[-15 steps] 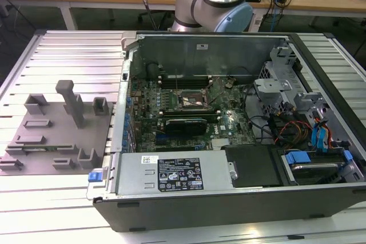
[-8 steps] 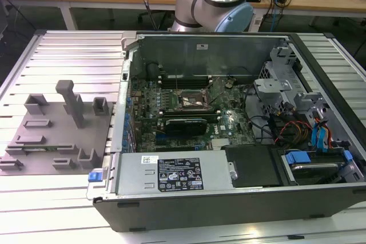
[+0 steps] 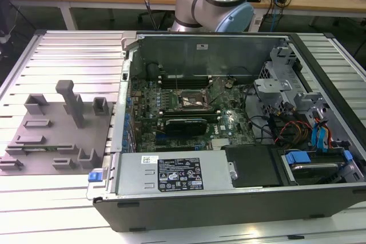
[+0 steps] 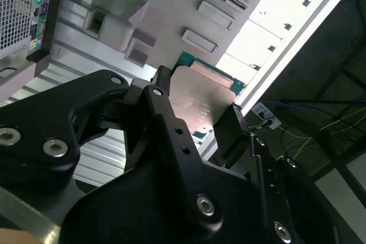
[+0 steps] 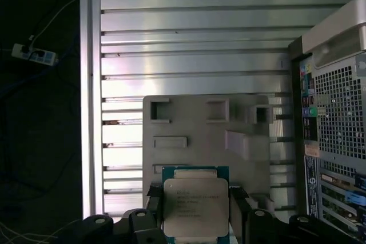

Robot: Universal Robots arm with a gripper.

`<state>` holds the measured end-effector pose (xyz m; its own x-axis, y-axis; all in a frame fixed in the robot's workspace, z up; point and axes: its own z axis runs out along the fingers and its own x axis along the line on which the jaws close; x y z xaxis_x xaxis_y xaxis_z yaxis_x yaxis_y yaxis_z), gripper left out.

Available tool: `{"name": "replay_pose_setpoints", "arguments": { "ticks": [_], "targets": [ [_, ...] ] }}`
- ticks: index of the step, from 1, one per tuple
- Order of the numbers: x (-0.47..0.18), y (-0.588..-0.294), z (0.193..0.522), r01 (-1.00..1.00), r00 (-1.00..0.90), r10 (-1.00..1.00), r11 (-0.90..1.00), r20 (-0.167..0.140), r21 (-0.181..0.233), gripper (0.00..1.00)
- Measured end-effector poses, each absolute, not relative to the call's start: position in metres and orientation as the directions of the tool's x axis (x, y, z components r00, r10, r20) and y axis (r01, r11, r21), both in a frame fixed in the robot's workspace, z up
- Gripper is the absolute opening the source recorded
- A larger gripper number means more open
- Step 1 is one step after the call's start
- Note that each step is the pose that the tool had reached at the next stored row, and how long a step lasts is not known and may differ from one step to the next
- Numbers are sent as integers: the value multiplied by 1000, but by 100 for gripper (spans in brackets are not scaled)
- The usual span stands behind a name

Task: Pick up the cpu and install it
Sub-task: 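Pick up the cpu and move it towards the insertion slot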

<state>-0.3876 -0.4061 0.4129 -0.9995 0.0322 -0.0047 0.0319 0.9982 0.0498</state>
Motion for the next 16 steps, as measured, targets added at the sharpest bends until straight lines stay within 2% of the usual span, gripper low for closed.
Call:
{"name": "replay_pose_setpoints", "arguments": {
  "ticks": [16],
  "targets": [
    [-357, -406, 413, 32, -999, 32, 998, -5, 50, 55]
  ]
}}
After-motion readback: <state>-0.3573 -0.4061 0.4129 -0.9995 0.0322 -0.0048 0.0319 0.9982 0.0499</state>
